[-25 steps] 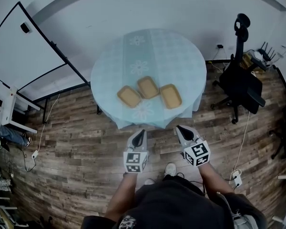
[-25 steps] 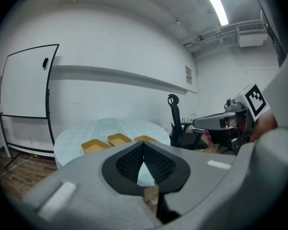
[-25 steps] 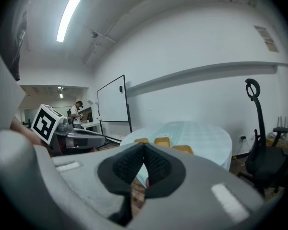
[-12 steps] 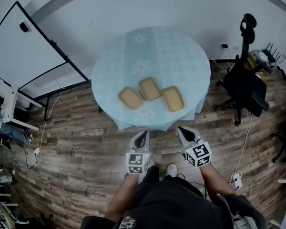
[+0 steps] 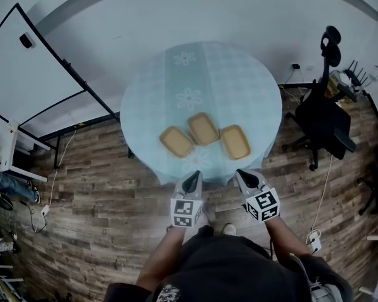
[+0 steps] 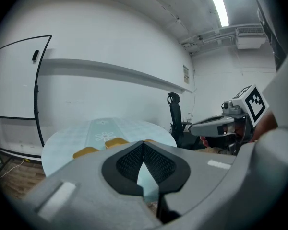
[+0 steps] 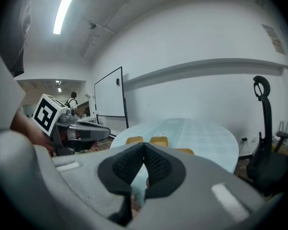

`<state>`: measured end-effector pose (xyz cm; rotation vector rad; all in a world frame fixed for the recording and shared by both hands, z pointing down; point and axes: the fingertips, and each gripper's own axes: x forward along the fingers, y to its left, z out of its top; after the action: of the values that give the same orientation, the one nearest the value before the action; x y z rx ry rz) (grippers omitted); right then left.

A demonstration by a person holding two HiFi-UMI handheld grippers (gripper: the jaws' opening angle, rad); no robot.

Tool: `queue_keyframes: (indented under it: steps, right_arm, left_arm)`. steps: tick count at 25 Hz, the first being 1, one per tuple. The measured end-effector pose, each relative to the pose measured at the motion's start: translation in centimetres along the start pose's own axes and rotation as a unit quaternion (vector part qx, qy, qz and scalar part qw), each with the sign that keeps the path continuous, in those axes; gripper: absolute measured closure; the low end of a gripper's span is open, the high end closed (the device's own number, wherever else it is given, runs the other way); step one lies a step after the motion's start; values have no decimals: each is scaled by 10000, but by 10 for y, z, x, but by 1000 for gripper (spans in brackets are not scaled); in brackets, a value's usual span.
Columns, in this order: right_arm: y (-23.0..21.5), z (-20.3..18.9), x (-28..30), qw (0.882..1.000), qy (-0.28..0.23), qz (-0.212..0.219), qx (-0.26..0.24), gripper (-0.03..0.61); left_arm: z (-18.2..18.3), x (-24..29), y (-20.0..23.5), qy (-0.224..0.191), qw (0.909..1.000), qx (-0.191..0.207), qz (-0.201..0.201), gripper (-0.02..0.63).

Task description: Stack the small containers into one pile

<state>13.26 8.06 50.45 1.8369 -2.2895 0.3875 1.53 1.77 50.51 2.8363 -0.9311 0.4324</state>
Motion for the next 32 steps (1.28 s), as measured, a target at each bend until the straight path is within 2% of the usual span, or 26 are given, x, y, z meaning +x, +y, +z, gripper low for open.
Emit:
queue_keyframes:
  steps: [6, 14, 18, 26, 32]
  right_arm:
    - [-6, 2, 30, 9996, 157, -212, -21, 577]
    - [-7, 10, 59, 9975, 263, -662, 15, 577]
    - [-12, -2, 62, 9957, 394, -841, 74, 577]
    - [-24, -11, 73, 9958, 548, -732, 30, 577]
    - [-43, -27, 79, 9946, 736, -724, 54, 575]
  left_arm:
    - [9, 25, 25, -47, 9990, 232, -367, 620]
    - [12, 42, 58, -78, 9973, 62, -723, 620]
    - [2, 48, 69, 1, 9977, -81, -670, 620]
    - [-6, 73, 54, 159, 9962, -81, -849, 620]
    - [-21, 92, 47, 333, 9962, -201, -782, 620]
